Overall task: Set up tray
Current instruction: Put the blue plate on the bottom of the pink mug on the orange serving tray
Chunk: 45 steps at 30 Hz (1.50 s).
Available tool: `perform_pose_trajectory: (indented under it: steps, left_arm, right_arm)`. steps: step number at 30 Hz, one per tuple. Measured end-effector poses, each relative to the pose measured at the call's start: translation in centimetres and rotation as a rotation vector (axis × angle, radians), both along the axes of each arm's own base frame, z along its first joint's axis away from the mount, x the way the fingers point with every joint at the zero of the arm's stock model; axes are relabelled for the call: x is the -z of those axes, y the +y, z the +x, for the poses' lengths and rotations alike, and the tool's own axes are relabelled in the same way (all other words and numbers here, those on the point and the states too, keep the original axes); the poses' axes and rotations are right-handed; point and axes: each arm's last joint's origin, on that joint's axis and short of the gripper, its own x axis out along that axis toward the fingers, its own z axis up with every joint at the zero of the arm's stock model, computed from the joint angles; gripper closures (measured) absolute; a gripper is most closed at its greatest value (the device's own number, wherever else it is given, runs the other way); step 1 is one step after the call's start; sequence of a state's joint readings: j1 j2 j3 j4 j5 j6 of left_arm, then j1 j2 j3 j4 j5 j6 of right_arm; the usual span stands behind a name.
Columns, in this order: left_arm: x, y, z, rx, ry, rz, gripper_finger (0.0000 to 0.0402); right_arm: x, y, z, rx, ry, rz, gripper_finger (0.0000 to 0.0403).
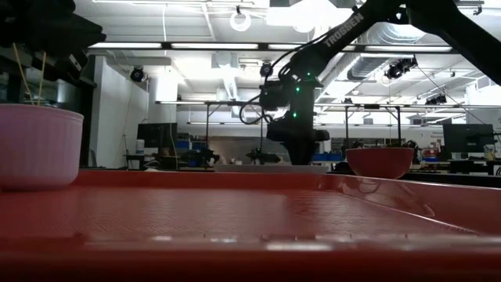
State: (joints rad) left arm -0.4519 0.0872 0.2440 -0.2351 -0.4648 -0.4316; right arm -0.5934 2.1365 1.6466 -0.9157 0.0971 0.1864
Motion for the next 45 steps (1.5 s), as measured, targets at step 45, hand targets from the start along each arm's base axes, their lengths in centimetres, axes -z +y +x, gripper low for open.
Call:
perform_pose_trajectory:
  steps: [45]
  left_arm:
    - [0.0,0.0,0.0,-0.002,-0.002,-0.023,0.0316]
  right_arm:
    - [0.0,-1.5,-1.5,-0.017,0.069,-0.022,0.0304]
